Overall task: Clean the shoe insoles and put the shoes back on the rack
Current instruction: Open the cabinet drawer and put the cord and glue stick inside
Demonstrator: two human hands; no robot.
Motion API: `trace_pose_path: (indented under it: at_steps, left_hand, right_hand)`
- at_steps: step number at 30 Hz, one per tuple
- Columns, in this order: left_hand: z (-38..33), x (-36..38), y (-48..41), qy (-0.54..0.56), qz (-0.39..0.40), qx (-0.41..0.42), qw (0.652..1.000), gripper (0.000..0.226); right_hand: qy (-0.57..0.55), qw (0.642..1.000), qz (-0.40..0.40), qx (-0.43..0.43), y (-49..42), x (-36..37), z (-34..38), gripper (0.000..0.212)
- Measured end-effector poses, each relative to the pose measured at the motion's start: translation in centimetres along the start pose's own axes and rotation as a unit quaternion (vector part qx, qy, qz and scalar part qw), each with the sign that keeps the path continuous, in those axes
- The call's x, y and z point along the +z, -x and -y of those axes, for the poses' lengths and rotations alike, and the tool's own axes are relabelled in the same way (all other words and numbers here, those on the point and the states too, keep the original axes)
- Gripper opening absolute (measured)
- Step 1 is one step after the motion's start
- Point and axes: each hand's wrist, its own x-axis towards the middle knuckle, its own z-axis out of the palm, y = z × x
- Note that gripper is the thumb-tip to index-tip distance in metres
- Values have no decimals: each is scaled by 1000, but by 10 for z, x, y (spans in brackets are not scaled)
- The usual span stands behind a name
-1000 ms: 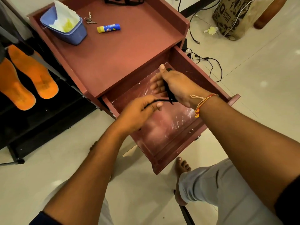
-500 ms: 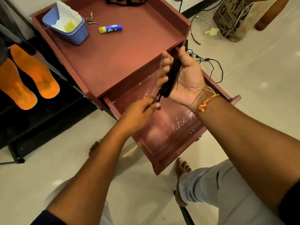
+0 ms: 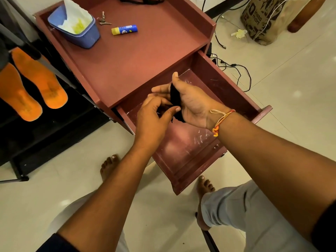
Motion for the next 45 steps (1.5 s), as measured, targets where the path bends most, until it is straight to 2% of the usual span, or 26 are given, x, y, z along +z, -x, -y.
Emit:
trace_pose_path:
  at_steps: [6, 10, 19, 21, 25, 28, 31, 34, 37, 39, 42, 43, 45]
  left_hand:
    - [-2, 9, 7, 50, -29, -76, 995, 18]
    - [-3, 9, 6, 125, -38, -132, 983, 27]
    - [2, 4, 4, 53, -32, -123, 991, 13]
    - [3, 2, 4, 20, -37, -117, 992, 13]
    - [5, -4, 0, 1, -47, -142, 989, 12]
    - [7, -7, -2, 15, -48, -154, 987, 10]
    - [8, -9, -4, 9, -59, -173, 983, 25]
    - [9, -10, -5, -6, -68, -185, 980, 25]
    - [12, -10, -7, -28, -64, -189, 980, 11]
    - [16, -10, -7, -42, -59, -199, 977, 8]
    - [18, -12, -7, -40, -61, -209, 975, 7]
    - [18, -13, -7, -35, -61, -214, 974, 4]
    - [20, -12, -9, -6, -61, -228, 972, 16]
  right_hand:
    - [-28, 999, 26, 2, -4, 5, -8, 88]
    - [-60, 997, 38, 19, -4, 4, -10, 105]
    - [0, 998, 20, 56, -9, -4, -12, 113]
    - [17, 998, 23, 58, -8, -3, -11, 104]
    - [60, 997, 35, 41, -2, 1, -9, 50]
    - [69, 997, 24, 22, -2, 5, -10, 30]
    - [116, 993, 6, 6, -4, 10, -14, 28]
    - [142, 990, 5, 8, -5, 12, -17, 23]
    - [14, 1000, -15, 22, -2, 14, -11, 16]
    - [-44, 998, -47, 28, 1, 10, -4, 28]
    - [14, 996, -82, 20, 3, 3, 6, 36]
    - [46, 993, -113, 7, 4, 0, 8, 34]
    - [139, 970, -198, -42, -3, -7, 6, 27]
